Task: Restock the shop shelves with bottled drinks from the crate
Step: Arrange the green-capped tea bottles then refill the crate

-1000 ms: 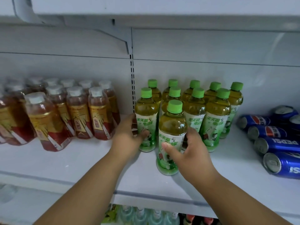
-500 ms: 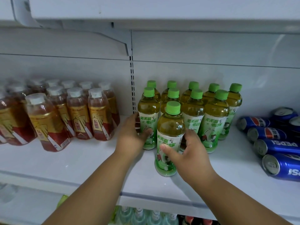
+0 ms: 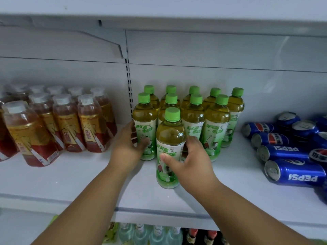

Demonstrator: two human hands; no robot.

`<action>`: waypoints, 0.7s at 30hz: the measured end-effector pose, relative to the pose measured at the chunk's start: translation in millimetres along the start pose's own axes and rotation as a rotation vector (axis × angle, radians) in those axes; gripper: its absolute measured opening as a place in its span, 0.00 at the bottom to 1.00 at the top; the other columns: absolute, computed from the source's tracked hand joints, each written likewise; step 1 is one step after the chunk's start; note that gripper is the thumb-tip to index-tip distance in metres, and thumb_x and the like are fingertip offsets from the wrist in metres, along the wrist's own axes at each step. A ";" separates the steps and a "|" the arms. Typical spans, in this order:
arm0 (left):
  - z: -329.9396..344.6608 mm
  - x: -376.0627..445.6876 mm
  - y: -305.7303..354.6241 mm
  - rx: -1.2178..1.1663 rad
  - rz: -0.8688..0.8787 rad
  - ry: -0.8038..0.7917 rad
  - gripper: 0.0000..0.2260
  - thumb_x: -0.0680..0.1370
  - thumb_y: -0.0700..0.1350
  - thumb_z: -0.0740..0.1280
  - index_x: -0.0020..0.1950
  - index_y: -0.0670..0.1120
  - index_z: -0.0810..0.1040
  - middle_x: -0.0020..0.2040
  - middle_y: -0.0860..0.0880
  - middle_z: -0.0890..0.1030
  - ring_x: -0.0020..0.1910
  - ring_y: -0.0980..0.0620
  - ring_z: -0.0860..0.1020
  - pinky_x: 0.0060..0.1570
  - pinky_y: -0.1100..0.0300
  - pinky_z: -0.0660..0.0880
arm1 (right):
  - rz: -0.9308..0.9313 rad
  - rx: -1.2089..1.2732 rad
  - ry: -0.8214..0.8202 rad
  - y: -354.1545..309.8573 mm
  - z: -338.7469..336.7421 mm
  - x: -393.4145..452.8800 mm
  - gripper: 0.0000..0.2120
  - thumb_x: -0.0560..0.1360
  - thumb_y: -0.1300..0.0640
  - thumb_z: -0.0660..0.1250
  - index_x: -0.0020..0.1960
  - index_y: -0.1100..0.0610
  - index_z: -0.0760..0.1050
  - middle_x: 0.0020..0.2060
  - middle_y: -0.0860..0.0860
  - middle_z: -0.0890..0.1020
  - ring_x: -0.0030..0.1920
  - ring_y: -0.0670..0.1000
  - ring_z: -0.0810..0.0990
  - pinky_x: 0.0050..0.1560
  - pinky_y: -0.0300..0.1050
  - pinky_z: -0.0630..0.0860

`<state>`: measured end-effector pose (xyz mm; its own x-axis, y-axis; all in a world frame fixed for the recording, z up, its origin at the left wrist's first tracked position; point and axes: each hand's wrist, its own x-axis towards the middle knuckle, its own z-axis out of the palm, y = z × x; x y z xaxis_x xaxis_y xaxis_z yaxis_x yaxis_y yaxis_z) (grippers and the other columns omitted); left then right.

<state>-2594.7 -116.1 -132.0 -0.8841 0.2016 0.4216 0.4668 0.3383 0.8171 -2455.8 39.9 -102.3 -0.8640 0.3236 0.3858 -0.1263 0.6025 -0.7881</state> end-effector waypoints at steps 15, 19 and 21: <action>75.0 -72.9 76.4 -0.116 0.097 0.074 0.14 0.75 0.43 0.73 0.57 0.53 0.74 0.52 0.56 0.76 0.53 0.65 0.75 0.48 0.78 0.69 | 0.182 -0.034 0.179 46.0 -103.8 -21.2 0.16 0.69 0.45 0.76 0.50 0.34 0.71 0.44 0.29 0.81 0.48 0.26 0.77 0.36 0.24 0.73; 97.4 -76.5 88.6 -0.124 0.131 -0.043 0.14 0.76 0.44 0.73 0.57 0.56 0.73 0.53 0.61 0.75 0.55 0.67 0.74 0.51 0.77 0.68 | 0.209 -0.128 0.213 55.8 -122.0 -18.3 0.17 0.70 0.47 0.77 0.51 0.36 0.71 0.46 0.36 0.81 0.47 0.33 0.79 0.43 0.31 0.76; 106.0 -75.3 92.9 -0.121 0.152 -0.078 0.15 0.76 0.43 0.73 0.58 0.55 0.73 0.53 0.61 0.75 0.55 0.67 0.74 0.52 0.78 0.67 | 0.216 -0.155 0.233 61.0 -128.0 -15.6 0.18 0.70 0.46 0.77 0.56 0.41 0.73 0.50 0.40 0.81 0.51 0.39 0.80 0.50 0.41 0.79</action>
<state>-2482.5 -2.4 -129.5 -0.7973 0.3142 0.5153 0.5841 0.1864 0.7900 -2387.6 165.0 -95.0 -0.7262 0.6026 0.3309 0.1381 0.5994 -0.7884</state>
